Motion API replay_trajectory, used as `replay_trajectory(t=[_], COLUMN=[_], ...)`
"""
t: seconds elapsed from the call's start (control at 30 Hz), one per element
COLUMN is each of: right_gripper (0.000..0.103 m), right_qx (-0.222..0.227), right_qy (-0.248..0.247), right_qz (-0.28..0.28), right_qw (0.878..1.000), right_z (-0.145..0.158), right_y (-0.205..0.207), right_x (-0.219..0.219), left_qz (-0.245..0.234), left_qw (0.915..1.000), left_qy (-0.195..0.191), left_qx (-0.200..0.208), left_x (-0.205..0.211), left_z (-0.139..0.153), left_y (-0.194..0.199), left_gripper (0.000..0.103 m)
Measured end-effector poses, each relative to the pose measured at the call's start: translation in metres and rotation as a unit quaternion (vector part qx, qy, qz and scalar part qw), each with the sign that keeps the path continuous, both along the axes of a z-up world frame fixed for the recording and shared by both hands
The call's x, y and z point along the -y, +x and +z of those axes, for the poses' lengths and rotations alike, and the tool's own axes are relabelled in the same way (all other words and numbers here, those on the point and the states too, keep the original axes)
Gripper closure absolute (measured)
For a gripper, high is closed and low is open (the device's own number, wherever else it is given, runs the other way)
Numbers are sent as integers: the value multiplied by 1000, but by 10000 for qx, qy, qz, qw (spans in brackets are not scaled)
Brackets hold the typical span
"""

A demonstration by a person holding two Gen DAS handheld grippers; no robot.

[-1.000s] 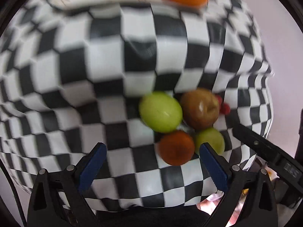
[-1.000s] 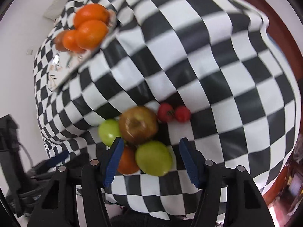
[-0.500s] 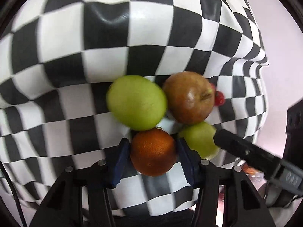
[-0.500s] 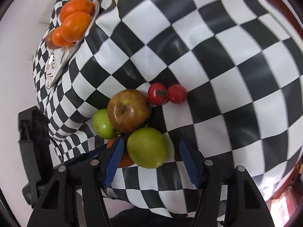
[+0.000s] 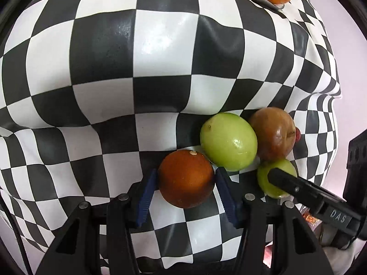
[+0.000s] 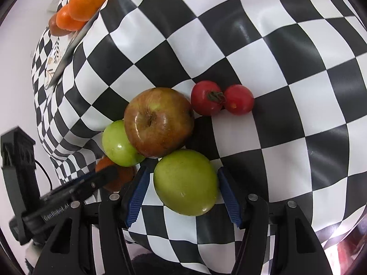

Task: Organize fruits
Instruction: 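Grasp the dark brown-orange fruit with the left tool while the right tool grasps a green apple, then carry both fruits onto the floral plate and open both tools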

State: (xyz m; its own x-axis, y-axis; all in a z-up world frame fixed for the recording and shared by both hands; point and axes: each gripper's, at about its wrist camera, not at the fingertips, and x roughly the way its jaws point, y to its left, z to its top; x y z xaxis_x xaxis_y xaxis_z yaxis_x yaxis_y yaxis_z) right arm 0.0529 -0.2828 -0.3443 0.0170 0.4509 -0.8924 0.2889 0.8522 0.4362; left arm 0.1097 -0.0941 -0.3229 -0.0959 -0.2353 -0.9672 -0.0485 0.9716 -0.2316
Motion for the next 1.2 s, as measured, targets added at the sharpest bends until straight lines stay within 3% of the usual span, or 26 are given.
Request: replay_trajectory(t=[0.13, 0.23, 0.43, 0.7, 0.93, 1.07, 1.2], right_gripper=[42, 43, 43, 43, 43, 43, 43], right_qx=[54, 195, 423, 842, 1384, 1650, 1697], right_qy=[-165, -239, -239, 70, 301, 182, -29], right_qz=[126, 213, 246, 238, 365, 481, 598], right_qw=[9998, 9993, 9985, 9961, 9892, 9850, 9837], right_z=[2, 7, 24, 69, 120, 133, 128], right_y=[0, -2, -5, 15, 77, 131, 179], right_x=[-2, -6, -15, -29, -52, -80, -104], left_qz=[10, -112, -168, 125, 459, 550, 659], left_qw=[10000, 9992, 9982, 9947, 9866, 9856, 9881], left_qy=[47, 240, 256, -16, -81, 171, 308], left_qx=[81, 285, 509, 1019, 1566, 1587, 1356], left_x=[5, 6, 10, -7, -43, -73, -98], left_z=[5, 19, 48, 114, 168, 169, 154], left_y=[0, 16, 9, 30, 86, 129, 176], left_gripper=[53, 54, 54, 54, 54, 54, 54])
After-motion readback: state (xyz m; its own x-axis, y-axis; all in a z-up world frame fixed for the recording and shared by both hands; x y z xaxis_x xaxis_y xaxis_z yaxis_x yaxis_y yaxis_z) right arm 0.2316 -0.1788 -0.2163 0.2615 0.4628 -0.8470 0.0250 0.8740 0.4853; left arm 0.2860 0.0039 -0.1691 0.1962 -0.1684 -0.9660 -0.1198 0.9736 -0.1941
